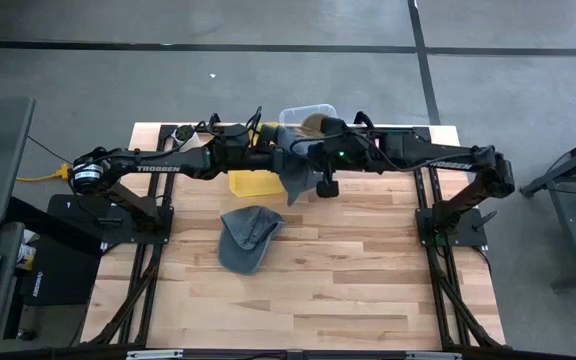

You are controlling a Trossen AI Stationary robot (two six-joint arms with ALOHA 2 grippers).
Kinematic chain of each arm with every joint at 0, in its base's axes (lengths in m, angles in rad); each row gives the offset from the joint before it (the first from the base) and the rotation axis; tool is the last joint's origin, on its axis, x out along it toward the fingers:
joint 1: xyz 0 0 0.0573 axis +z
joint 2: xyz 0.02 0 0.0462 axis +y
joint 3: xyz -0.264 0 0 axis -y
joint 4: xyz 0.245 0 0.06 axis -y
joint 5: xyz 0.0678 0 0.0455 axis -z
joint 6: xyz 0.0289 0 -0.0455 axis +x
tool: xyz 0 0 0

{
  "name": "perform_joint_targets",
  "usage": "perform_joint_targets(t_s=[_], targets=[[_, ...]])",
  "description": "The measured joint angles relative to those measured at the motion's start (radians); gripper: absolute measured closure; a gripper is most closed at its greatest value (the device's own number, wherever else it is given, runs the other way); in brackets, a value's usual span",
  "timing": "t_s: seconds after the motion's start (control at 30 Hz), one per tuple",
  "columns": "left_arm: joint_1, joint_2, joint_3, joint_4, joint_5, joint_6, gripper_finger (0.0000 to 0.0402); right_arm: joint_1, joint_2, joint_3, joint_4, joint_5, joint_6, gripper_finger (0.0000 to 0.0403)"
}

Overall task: Pick & Place hat
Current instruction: Put the right blue cap into the yellow bin

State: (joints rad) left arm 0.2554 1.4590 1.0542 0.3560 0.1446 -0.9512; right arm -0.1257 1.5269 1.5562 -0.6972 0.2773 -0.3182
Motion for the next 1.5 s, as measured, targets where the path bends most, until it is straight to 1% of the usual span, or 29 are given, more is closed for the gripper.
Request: perform_joint_targets(t_s=[0.1,0.2,0.37,0.77,0.8,0.93,1.2,1.27,1.33,1.5], targets=[[0.000,0.000,0.000,0.000,-0.005,0.000,0.0106,0.000,0.013,0.000,0.007,-0.019,-0.001,0.0403],[0.000,0.000,0.000,-0.003,-0.007,-0.005,0.0135,0.002,0.023,0.000,0.007,-0.015,-0.004,0.0403],[0.000,0.000,-0.001,-0.011,-0.008,-0.005,0.0205,0.002,0.025,0.000,0.003,-0.014,-0.005,0.0403],[0.001,0.000,-0.002,-0.022,-0.016,0.023,0.0387,0.004,0.023,0.000,-0.027,-0.016,-0.005,0.0403],[0.001,0.000,-0.002,-0.022,-0.019,0.028,0.0394,0.004,0.023,0.000,-0.028,-0.018,-0.005,0.0403],[0.000,0.000,-0.002,-0.022,-0.017,0.030,0.0399,0.004,0.023,0.000,-0.032,-0.023,-0.005,0.0403],[0.000,0.000,-0.002,-0.018,-0.015,0.038,0.0401,0.005,0.023,0.000,-0.032,-0.037,-0.005,0.0399],[0.000,0.000,-0.002,-0.017,-0.015,0.038,0.0401,0.008,0.023,0.000,-0.033,-0.036,-0.005,0.0389],[0.000,0.000,-0.002,-0.015,-0.015,0.038,0.0401,0.015,0.023,0.000,-0.033,-0.012,-0.006,0.0376],[0.000,0.000,-0.002,-0.009,-0.012,0.039,0.0401,0.025,0.015,0.000,-0.054,0.008,-0.020,0.0333]])
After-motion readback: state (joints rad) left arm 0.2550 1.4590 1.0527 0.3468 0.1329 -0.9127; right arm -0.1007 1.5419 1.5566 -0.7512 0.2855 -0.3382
